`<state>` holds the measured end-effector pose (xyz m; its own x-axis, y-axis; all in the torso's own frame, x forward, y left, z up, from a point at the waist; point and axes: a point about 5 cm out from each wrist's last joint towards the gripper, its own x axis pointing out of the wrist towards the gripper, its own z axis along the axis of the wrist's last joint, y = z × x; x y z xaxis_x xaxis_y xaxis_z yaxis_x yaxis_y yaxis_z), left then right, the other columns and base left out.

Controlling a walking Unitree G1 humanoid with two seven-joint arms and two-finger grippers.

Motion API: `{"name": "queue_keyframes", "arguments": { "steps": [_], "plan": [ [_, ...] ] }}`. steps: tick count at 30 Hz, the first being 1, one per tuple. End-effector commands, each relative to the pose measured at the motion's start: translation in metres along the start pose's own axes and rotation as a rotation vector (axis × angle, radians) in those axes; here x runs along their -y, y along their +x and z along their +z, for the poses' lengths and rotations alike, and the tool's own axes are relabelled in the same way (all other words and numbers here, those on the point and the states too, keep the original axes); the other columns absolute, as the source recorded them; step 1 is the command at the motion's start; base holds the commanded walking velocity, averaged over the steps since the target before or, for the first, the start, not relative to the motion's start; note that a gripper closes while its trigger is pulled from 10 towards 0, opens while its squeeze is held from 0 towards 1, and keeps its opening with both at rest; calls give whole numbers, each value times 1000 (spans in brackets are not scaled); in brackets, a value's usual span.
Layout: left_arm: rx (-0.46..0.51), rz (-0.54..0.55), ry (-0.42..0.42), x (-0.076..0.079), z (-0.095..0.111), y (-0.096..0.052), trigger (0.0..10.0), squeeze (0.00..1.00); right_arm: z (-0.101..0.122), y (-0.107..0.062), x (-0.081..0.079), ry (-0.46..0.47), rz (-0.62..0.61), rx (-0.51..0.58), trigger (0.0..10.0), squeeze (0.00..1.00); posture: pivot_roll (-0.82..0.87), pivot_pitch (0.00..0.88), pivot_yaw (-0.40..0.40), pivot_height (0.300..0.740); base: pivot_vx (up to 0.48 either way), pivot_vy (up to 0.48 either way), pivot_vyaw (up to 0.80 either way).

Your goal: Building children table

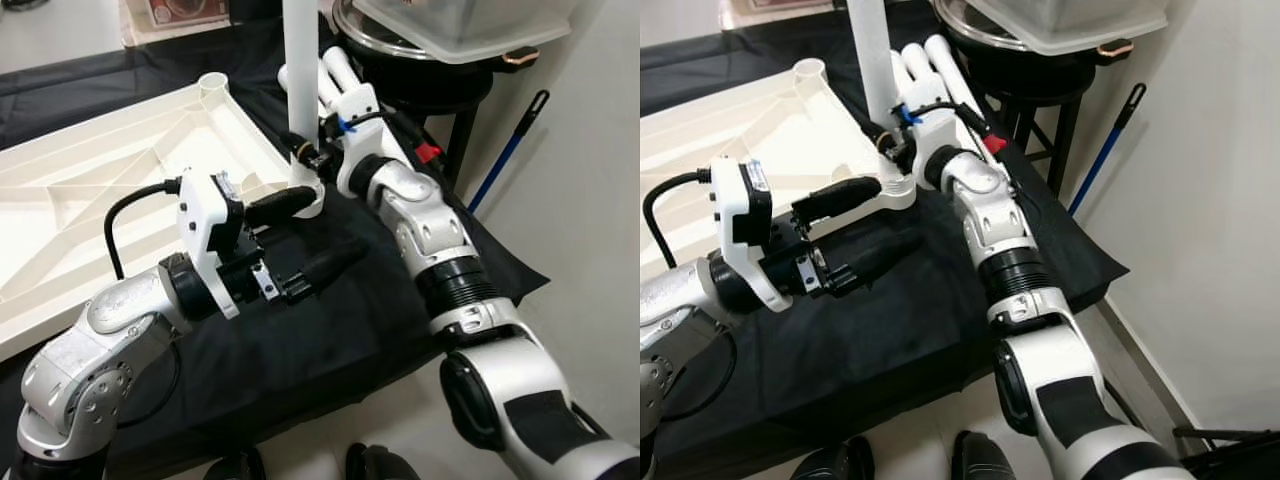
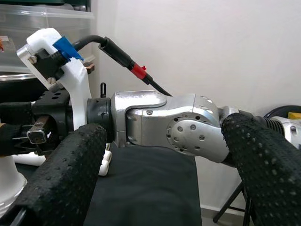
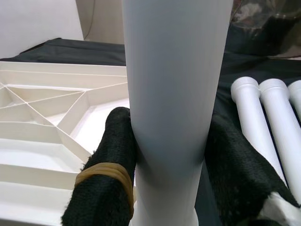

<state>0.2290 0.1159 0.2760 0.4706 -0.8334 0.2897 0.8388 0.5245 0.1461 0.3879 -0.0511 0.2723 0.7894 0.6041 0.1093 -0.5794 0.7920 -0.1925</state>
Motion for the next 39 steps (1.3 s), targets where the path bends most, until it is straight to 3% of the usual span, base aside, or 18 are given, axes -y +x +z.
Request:
{"name": "queue_keyframes", "arguments": {
  "steps": [1, 2, 3, 5, 6, 11, 13, 16, 18, 19, 20, 21, 22, 23, 29, 37, 38, 39],
  "plan": [
    [1, -8, -2, 2, -2, 0, 10000, 0, -22, -3, -8, 19, -30, -111, 10000, 0, 12, 243, -59, 740, 0, 0, 0],
    [2, -8, -2, 2, -3, 0, 10000, 0, -20, -5, -9, 21, -36, -112, 10000, 0, 12, 243, -59, 740, 0, 0, 0],
    [2, -8, -2, 2, -3, 0, 10000, 0, -19, -6, -10, 22, -39, -112, 10000, 588, 12, 243, -59, 740, 0, 0, 0],
    [2, -8, -3, 1, -3, 0, 10000, 0, -17, -7, -9, 28, -29, -100, 10000, 588, 9, 241, -57, 740, 0, 0, 0],
    [2, -10, -3, 1, -3, 0, 10000, 0, -12, -10, -4, 46, -18, -83, 10000, 1000, 8, 241, -55, 740, 0, 0, 0],
    [4, -14, -4, 1, -4, 0, 10000, 0, 4, -19, 6, 74, 72, -24, 10000, 1000, 6, 235, -54, 740, 0, 0, 0],
    [6, -16, -5, 1, -4, 1, 10000, 0, 12, -26, 19, 71, 111, -4, 10000, 1000, 7, 233, -54, 740, 0, 0, 0],
    [6, -16, -3, 2, -4, 1, 10000, 0, 22, -35, 27, 32, 225, 68, 10000, 1000, 9, 233, -53, 740, 0, 0, 0],
    [6, -16, -3, 2, -4, 1, 10000, 0, 22, -35, 27, 32, 225, 68, 10000, 1000, 9, 233, -53, 740, 0, 0, 0],
    [7, -16, -3, 1, -3, 1, 10000, 0, 24, -39, 35, 19, 277, 77, 10000, 1000, 9, 237, -47, 740, 0, 0, 0],
    [7, -18, -4, 1, -3, 0, 10000, 0, 22, -42, 37, 4, 338, 66, 10000, 839, 10, 237, -45, 740, 0, 0, 0],
    [7, -18, -4, 1, -3, 0, 10000, 0, 22, -42, 37, 4, 338, 66, 10000, 839, 10, 237, -45, 740, 0, 0, 0],
    [6, -19, -5, 2, -3, 0, 10000, 0, 20, -43, 40, -11, 363, 56, 10000, 86, 10, 237, -45, 740, 0, 0, 0],
    [6, -21, -6, 2, -3, 0, 10000, 0, 19, -44, 43, 7, 402, 60, 10000, 0, 18, 240, -45, 740, 0, 0, 0],
    [4, -24, -5, 2, -1, -2, 10000, 0, 23, -33, 52, 30, 385, 83, 10000, 0, 32, 250, -40, 740, 0, 0, 0],
    [-3, -22, -5, 4, 0, -3, 10000, 0, 31, -20, 47, 12, 418, 116, 10000, 0, 49, 259, -44, 740, 0, 0, 0],
    [-5, -20, -5, 4, 0, -3, 10000, 0, 30, -19, 45, 7, 432, 115, 6980, 0, 50, 260, -45, 740, 0, 0, 0],
    [-5, -20, -5, 4, 0, -3, 10000, 0, 30, -19, 45, 7, 432, 115, 6980, 0, 50, 260, -45, 740, 0, 0, 0]
  ]
}}
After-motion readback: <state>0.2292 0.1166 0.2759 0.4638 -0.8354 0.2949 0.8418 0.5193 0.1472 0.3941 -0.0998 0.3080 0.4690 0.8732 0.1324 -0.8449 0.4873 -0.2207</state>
